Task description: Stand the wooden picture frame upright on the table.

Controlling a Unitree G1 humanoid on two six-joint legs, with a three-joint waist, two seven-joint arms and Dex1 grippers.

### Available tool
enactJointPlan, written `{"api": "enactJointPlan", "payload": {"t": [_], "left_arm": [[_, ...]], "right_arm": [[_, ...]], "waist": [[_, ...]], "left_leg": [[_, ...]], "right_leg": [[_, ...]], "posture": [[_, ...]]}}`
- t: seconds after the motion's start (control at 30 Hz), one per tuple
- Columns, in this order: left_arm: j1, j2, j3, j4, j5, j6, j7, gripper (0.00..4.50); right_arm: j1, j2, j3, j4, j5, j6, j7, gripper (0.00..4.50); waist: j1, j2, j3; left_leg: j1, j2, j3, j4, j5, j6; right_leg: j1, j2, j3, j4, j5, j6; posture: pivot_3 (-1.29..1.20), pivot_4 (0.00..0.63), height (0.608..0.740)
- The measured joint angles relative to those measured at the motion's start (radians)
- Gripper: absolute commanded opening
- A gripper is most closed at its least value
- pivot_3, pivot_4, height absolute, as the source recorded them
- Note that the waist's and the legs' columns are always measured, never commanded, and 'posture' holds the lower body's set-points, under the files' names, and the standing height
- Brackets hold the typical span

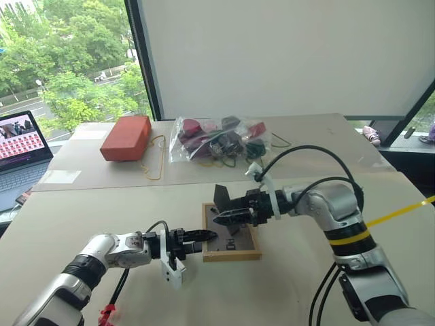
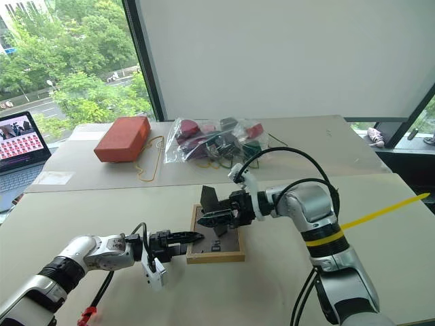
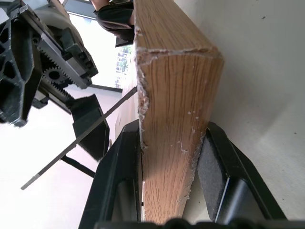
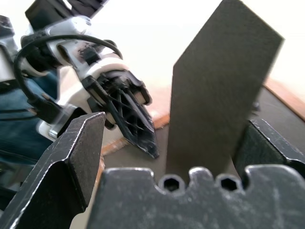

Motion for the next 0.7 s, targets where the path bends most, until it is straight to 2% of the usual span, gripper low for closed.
{"api": "enactJointPlan", "payload": {"t": [0.2, 0.37, 0.43, 0.53, 0.7], "left_arm": [[0.003, 0.006, 0.002, 0.008, -0.009, -0.003, 0.000, 1.11], [0.003, 0.000, 0.000, 0.014, -0.022, -0.004, -0.001, 1.11], [0.005, 0.006, 0.000, 0.020, -0.024, -0.006, -0.001, 1.11], [0.005, 0.008, 0.001, 0.031, -0.025, -0.003, -0.001, 1.11], [0.003, 0.004, 0.000, 0.036, -0.033, -0.003, -0.006, 1.11]], "right_arm": [[0.123, -0.158, -0.053, -0.062, -0.082, -0.122, -0.057, 4.44], [0.404, -0.339, -0.085, -0.225, -0.282, -0.666, -0.027, 4.44], [0.524, -0.405, -0.034, -0.237, -0.459, -1.002, -0.055, 4.44], [0.581, -0.382, 0.055, -0.251, -0.647, -1.299, -0.128, 4.44], [0.558, -0.251, 0.101, -0.260, -0.852, -1.513, -0.303, 4.44]], "waist": [[-0.002, 0.001, 0.000], [0.003, 0.000, 0.000], [0.000, 0.001, 0.000], [-0.005, 0.000, 0.000], [-0.002, -0.001, 0.000]], "left_leg": [[0.000, 0.000, 0.001, 0.000, 0.000, 0.000], [0.000, 0.000, 0.001, 0.000, -0.001, 0.001], [0.001, 0.000, 0.002, 0.000, 0.000, 0.001], [0.006, 0.001, 0.005, 0.000, 0.001, -0.001], [0.008, 0.001, 0.005, 0.000, 0.002, -0.003]], "right_leg": [[0.000, 0.000, 0.000, 0.000, 0.000, 0.000], [0.002, -0.001, -0.001, -0.003, -0.001, 0.001], [0.002, -0.001, -0.001, -0.004, -0.001, 0.001], [0.004, -0.001, 0.000, -0.005, -0.001, 0.001], [0.006, 0.000, 0.001, -0.005, 0.000, 0.000]], "posture": [[0.00, 0.150, 0.740], [0.00, 0.150, 0.740], [0.00, 0.150, 0.740], [0.00, 0.150, 0.740], [0.00, 0.150, 0.740]]}}
